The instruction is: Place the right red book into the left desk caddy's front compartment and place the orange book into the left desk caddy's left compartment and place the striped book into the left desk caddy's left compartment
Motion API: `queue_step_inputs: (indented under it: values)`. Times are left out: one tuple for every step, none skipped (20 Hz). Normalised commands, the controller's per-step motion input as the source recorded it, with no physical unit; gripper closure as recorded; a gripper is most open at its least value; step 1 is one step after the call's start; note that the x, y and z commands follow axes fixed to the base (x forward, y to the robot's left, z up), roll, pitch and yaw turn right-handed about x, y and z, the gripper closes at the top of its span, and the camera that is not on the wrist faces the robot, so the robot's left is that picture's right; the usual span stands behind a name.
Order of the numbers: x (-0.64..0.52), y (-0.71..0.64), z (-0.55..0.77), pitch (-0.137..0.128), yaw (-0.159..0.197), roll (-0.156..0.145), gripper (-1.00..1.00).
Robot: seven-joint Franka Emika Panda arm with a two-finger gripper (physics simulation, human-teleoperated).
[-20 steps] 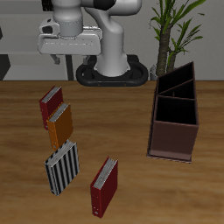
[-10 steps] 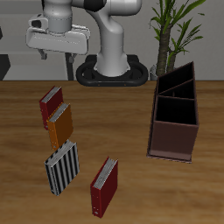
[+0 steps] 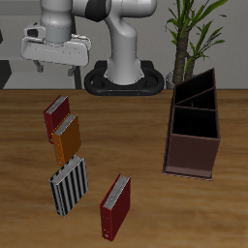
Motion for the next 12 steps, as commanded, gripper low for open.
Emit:
queue_step_inputs:
  values:
    - [0.14,-0.17,-0.36,-0.030,0.000,0.011,-1.00]
    - [0.09,-0.09,-0.36,0.070,-0.033,0.008,-1.00]
    - [0.12,-0.05,-0.22,0.001,-0.019,0.035,-1.00]
    - [0.05,0.10,-0.36,-0.022,0.048,0.075,-1.00]
    - [0.06,-0.05,-0.41,0.050,-0.041,-0.002,-1.00]
    - [0.04,0.10,-0.21,0.018,0.004,0.023,-1.00]
    - [0.19,-0.18,-0.53,0.005,-0.032,0.039,-1.00]
    - [0.09,0.06,-0.31,-0.007,-0.002,0.079,-1.00]
    - [0.00,0.00,0.00,0.000,0.000,0.000,-1.00]
    - [0.04,-0.04,-0.11,-0.001,0.009,-0.024,-1.00]
    - [0.14,-0.19,-0.19,0.005,-0.062,-0.003,-1.00]
    - [0.04,-0.18,-0.24,-0.029,0.060,0.025,-1.00]
